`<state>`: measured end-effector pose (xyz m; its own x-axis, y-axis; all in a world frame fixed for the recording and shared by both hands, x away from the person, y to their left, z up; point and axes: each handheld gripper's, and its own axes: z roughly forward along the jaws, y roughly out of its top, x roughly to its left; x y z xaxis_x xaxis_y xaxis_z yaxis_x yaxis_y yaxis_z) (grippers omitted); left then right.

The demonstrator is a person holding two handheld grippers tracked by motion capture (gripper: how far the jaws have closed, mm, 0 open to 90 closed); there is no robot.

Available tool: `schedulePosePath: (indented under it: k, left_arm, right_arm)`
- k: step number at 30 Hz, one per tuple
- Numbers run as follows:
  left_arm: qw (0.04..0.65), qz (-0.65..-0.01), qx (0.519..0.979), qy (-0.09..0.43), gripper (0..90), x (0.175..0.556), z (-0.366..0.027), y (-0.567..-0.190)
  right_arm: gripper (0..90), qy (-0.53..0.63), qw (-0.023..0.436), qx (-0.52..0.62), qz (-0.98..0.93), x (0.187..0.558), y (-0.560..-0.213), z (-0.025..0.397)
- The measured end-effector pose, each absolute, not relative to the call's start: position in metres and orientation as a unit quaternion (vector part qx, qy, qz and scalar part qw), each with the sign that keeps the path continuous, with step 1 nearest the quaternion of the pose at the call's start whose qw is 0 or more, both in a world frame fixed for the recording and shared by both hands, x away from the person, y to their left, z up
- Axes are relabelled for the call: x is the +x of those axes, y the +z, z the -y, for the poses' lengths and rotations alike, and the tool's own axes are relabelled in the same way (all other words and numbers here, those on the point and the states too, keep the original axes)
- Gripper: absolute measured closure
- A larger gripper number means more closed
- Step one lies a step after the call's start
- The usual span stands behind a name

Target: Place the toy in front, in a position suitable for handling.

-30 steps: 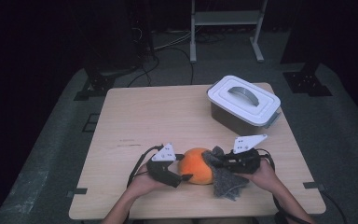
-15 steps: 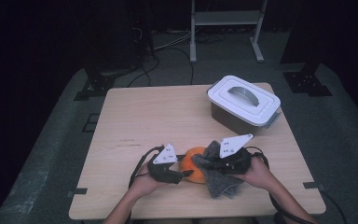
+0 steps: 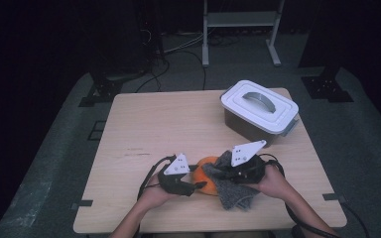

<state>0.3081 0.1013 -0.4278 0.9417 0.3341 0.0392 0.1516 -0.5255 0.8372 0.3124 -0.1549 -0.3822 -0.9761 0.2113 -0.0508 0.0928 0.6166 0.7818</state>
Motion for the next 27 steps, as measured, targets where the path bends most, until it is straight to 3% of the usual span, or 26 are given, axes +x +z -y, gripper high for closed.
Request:
schedulePosePath:
  k: [8,12,17,22,27]
  left_arm:
    - [0.464,-0.14,0.87,0.09,39.5,0.311,-0.105,-0.43]
    - [0.461,-0.144,0.873,0.064,27.9,0.313,-0.107,-0.429]
    - [0.479,-0.146,0.865,0.035,22.1,0.313,-0.107,-0.426]
    - [0.477,-0.145,0.866,0.049,32.6,0.311,-0.104,-0.427]
    - [0.472,-0.142,0.868,0.069,35.4,0.306,-0.098,-0.426]
  right_arm:
    - [79.4,0.435,0.074,0.141,-0.886,0.334,-0.385,0.179]
    - [79.5,0.439,0.061,0.143,-0.885,0.33,-0.397,0.174]
    - [79.6,0.439,0.05,0.136,-0.887,0.324,-0.402,0.176]
    - [79.5,0.423,0.071,0.121,-0.895,0.319,-0.394,0.171]
    - [79.3,0.435,0.075,0.086,-0.893,0.31,-0.382,0.148]
